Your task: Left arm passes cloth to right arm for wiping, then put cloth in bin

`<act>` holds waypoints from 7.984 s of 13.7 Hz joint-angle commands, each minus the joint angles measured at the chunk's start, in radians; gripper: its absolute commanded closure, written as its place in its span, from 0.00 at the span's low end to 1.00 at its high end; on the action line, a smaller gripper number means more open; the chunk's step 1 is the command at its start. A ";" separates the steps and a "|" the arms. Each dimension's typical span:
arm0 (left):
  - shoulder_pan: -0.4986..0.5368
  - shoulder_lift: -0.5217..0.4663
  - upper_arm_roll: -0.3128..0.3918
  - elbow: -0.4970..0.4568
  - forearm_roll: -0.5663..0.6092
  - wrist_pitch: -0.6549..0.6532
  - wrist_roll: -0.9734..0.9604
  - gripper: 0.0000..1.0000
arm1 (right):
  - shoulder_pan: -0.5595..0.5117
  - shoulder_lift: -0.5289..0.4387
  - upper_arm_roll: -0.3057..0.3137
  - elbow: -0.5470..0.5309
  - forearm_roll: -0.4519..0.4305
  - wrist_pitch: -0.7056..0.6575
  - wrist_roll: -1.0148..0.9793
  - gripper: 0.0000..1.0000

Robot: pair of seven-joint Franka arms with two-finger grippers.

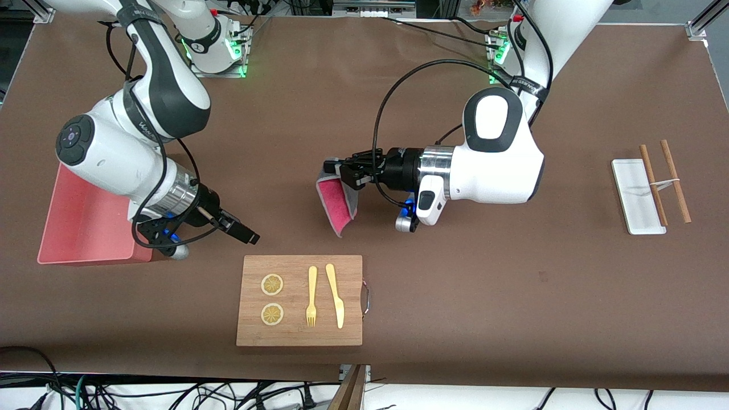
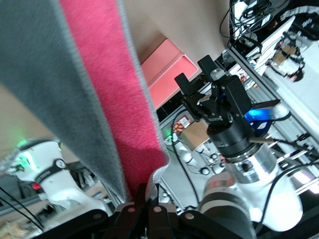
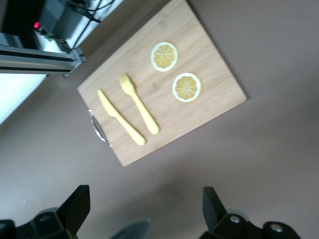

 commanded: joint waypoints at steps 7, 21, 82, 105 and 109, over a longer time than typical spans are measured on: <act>-0.056 0.103 0.014 0.182 -0.023 0.054 -0.170 1.00 | 0.041 0.061 0.052 -0.043 0.045 0.093 0.315 0.00; -0.053 0.102 0.014 0.180 -0.020 0.053 -0.170 1.00 | 0.038 0.105 0.096 -0.186 0.402 0.079 0.545 0.99; 0.538 -0.498 0.024 -0.242 1.299 -0.452 0.689 0.00 | 0.096 0.192 -0.136 -0.060 -0.122 -0.332 -0.244 1.00; 0.299 -0.611 0.287 -0.364 1.285 -0.441 0.611 0.00 | 0.110 0.240 -0.031 -0.074 -0.082 -0.218 0.021 1.00; 0.320 -0.672 0.286 -0.444 1.261 -0.377 0.623 0.00 | 0.087 0.199 -0.155 -0.069 -0.084 -0.350 -0.199 1.00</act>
